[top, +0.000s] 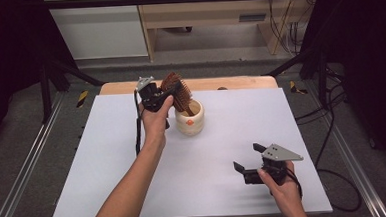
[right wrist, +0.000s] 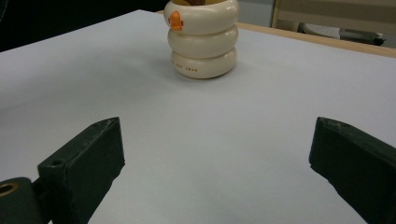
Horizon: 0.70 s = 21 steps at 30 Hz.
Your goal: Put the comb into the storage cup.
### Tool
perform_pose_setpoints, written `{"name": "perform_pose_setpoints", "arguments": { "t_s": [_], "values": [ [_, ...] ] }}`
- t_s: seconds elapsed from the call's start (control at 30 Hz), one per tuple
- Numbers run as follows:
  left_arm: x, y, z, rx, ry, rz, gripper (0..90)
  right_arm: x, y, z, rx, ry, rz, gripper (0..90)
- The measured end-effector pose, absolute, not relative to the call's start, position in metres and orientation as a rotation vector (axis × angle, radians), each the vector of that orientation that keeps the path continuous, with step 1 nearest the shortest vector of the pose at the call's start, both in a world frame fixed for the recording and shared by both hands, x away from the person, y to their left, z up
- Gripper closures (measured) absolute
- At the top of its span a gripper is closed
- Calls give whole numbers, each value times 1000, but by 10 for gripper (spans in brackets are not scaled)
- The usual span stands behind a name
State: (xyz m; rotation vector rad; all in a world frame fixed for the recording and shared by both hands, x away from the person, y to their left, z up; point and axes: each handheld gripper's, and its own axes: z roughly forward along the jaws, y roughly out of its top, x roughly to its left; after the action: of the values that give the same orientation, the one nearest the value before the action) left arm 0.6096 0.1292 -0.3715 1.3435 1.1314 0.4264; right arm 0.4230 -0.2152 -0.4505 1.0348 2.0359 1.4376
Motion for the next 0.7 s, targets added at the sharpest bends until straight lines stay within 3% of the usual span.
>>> {"name": "perform_pose_setpoints", "arguments": {
  "t_s": [0.7],
  "values": [
    [610, 131, -373, 1340, 1139, 423, 471, 423, -215, -451, 1038, 2040, 1438, 37]
  ]
}}
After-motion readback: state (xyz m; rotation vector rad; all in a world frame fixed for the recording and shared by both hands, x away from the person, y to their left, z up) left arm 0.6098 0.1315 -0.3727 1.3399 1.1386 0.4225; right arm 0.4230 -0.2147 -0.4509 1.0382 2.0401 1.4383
